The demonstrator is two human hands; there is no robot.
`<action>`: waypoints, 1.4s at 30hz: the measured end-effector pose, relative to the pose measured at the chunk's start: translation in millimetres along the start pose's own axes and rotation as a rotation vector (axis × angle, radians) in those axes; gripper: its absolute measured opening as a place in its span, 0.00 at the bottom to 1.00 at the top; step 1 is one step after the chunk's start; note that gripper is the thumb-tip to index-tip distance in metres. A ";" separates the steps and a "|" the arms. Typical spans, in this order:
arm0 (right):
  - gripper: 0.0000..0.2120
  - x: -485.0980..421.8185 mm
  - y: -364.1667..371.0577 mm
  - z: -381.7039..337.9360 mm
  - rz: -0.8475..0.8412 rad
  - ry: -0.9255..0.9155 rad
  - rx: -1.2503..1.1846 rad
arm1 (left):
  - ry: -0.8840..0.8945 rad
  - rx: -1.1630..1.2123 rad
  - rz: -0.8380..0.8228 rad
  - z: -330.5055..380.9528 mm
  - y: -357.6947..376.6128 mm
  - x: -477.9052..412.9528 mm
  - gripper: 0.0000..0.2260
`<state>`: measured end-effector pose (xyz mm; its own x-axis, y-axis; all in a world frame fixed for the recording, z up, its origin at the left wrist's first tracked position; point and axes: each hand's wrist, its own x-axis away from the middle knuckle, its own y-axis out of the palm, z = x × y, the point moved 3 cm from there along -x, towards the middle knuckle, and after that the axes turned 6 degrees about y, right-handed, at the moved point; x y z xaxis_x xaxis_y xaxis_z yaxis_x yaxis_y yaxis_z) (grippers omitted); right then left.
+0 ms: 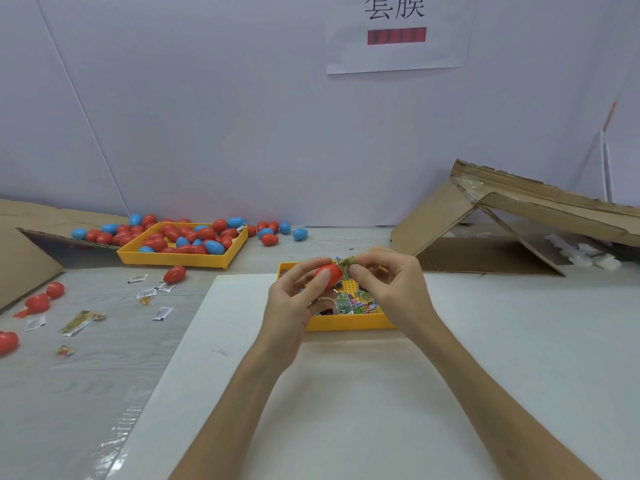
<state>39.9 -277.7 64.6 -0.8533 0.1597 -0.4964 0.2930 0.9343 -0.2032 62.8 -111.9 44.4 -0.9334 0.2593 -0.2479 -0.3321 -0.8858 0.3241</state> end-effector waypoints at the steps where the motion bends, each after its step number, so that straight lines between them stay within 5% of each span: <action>1: 0.06 0.1 0.3 0.4 -0.004 0.008 -0.003 | 0.004 0.002 0.002 -0.1 0.0 -0.1 0.15; 17: 0.17 4.2 2.6 -1.4 0.021 -0.056 0.023 | 0.069 0.011 0.102 2.1 -4.4 -3.2 0.18; 26: 0.07 5.1 1.9 -0.5 0.068 -0.028 0.015 | 0.078 0.014 0.080 3.5 -1.9 -1.9 0.13; 42: 0.13 0.9 0.8 -1.9 0.014 -0.003 -0.065 | 0.145 -0.124 0.071 0.5 -3.4 -3.0 0.16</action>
<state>38.5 -276.2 65.6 -0.8478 0.1724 -0.5015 0.2764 0.9507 -0.1405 66.7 -109.5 44.5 -0.9216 0.1442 -0.3604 -0.2383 -0.9430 0.2323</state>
